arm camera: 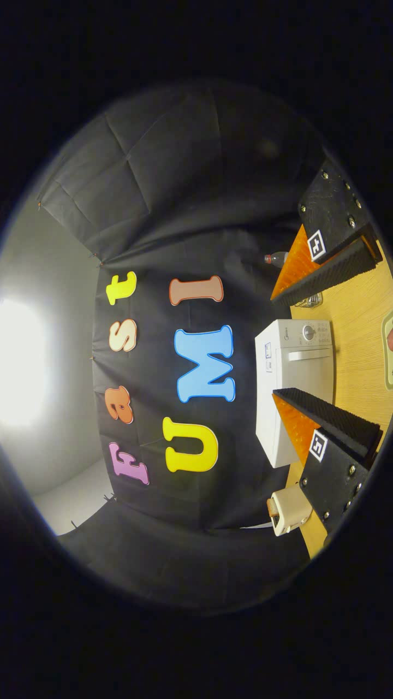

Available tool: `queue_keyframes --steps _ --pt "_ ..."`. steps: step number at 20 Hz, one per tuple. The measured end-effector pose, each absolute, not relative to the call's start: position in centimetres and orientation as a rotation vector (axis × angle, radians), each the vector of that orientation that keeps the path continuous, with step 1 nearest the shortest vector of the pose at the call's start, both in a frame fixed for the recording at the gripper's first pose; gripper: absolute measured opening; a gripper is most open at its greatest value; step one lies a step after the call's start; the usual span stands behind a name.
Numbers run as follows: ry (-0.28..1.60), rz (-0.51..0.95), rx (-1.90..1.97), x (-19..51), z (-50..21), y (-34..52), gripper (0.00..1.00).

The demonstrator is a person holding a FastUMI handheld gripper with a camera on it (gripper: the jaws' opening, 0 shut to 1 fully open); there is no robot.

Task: Open the microwave, put the food inside, and close the microwave door.

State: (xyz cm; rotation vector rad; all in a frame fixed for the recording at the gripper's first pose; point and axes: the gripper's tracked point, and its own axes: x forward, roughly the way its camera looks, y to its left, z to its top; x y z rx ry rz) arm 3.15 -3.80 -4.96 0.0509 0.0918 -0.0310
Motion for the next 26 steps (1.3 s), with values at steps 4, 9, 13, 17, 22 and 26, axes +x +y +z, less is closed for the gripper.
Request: queue_keyframes --steps 4,9,13,17,22,26 --pt "0.11 0.005 0.057 6.6 -6.8 -3.8 0.96" --pt "0.148 0.051 0.069 11.3 -9.8 -3.3 0.96" --pt "0.175 0.072 0.082 14.5 -12.3 -3.3 0.96" --pt "0.237 0.098 0.081 17.4 -16.1 -3.1 0.96" --pt "0.302 0.117 0.074 20.4 -20.7 -2.6 0.97" --pt "0.353 0.12 0.074 22.5 -24.0 -2.0 0.97"
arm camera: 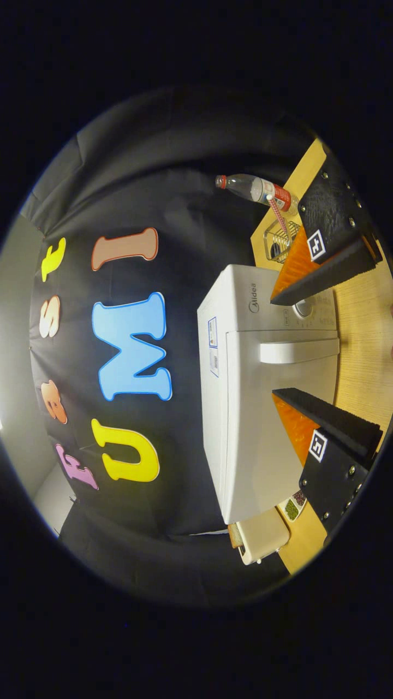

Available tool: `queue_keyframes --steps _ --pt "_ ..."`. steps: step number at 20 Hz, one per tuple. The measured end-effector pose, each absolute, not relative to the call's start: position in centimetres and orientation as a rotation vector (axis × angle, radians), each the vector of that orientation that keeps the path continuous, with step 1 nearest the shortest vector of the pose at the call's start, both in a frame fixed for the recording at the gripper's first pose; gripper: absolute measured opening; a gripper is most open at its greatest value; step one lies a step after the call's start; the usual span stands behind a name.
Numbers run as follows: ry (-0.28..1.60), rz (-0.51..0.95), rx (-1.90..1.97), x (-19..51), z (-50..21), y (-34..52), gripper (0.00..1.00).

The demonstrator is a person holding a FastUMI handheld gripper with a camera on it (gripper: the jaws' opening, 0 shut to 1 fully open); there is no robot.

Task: Open the microwave, put the food inside, and close the microwave door.

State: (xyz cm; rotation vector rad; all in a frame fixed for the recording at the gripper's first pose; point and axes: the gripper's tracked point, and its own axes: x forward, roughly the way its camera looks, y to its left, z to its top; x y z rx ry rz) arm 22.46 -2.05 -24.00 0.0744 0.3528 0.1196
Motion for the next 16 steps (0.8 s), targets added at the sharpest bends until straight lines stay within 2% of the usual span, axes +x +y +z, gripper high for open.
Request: queue_keyframes --steps 5,7,8,9,10,13,15,16 --pt "0.439 0.128 0.074 23.5 -27.8 -1.2 0.96" --pt "0.465 0.122 0.066 23.8 -28.8 -1.2 0.87" --pt "0.472 0.121 0.07 23.9 -29.0 -1.1 0.76" --pt "0.476 0.121 0.076 24.0 -29.1 -1.1 0.72" --pt "0.479 0.118 0.077 23.9 -29.3 -1.3 0.63" --pt "0.498 0.118 0.089 24.2 -29.5 -1.2 0.61" --pt "0.495 0.131 0.095 23.9 -29.2 -0.9 0.38" --pt "0.496 0.137 0.096 24.0 -29.5 -0.7 0.38"
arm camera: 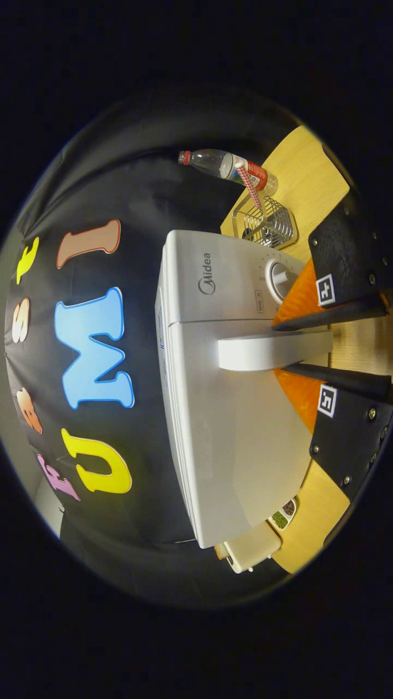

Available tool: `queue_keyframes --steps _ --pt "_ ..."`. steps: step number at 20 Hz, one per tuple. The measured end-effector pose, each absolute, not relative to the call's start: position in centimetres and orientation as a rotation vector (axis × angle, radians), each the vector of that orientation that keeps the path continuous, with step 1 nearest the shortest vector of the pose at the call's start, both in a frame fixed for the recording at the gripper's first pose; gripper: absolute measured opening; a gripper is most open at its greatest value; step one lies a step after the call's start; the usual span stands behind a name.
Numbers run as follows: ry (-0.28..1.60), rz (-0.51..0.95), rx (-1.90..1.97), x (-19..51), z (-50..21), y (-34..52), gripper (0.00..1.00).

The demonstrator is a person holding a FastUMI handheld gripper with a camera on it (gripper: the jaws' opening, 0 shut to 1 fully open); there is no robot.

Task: Open the microwave, put the food inside, and close the microwave door.

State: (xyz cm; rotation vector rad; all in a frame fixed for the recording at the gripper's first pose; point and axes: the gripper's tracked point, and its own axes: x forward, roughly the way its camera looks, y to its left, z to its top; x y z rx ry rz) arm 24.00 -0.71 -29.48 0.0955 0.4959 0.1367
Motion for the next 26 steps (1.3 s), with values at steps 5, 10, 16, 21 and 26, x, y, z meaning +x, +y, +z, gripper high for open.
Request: queue_keyframes --steps 5,10,16,21,26 --pt "0.517 0.173 0.07 23.7 -29.4 -0.6 0.16" --pt "0.55 0.179 0.049 23.5 -29.4 -0.6 0.07" --pt "0.583 0.162 0.043 22.1 -29.1 -0.4 0.07" --pt "0.585 0.164 0.01 18.5 -28.4 -0.1 0.07" --pt "0.625 0.187 0.051 14.7 -27.6 1.3 0.18"
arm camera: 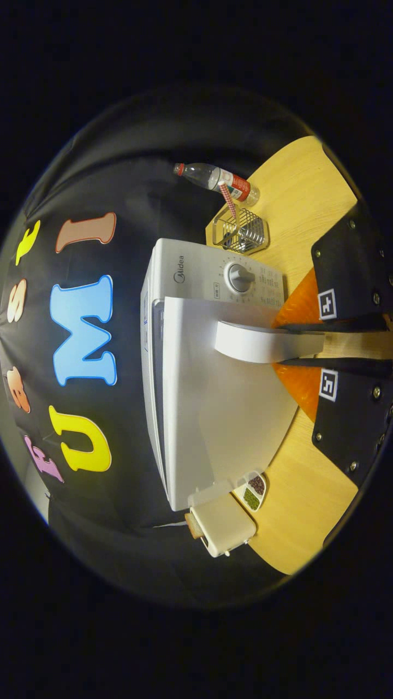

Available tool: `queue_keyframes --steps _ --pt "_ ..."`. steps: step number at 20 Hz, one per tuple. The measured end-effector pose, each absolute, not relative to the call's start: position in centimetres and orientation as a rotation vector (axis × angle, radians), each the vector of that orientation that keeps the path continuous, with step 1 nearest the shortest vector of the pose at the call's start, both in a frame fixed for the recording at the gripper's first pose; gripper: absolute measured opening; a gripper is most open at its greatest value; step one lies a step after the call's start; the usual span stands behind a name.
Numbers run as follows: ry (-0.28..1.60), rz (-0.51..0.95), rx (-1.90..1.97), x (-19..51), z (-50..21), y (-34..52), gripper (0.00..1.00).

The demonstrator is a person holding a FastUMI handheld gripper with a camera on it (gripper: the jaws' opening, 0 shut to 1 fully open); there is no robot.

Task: Open the microwave, put the food inside, and close the microwave door.

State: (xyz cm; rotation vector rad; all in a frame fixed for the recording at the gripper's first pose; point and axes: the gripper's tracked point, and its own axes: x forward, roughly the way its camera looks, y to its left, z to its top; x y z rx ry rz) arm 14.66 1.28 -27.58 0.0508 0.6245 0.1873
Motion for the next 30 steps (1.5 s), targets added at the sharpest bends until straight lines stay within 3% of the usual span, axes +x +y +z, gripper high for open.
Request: queue_keyframes --steps 3,30 --pt "0.648 0.214 0.064 12.0 -27.0 2.3 0.25" --pt "0.705 0.295 -0.013 -3.9 -24.3 16.7 0.25"
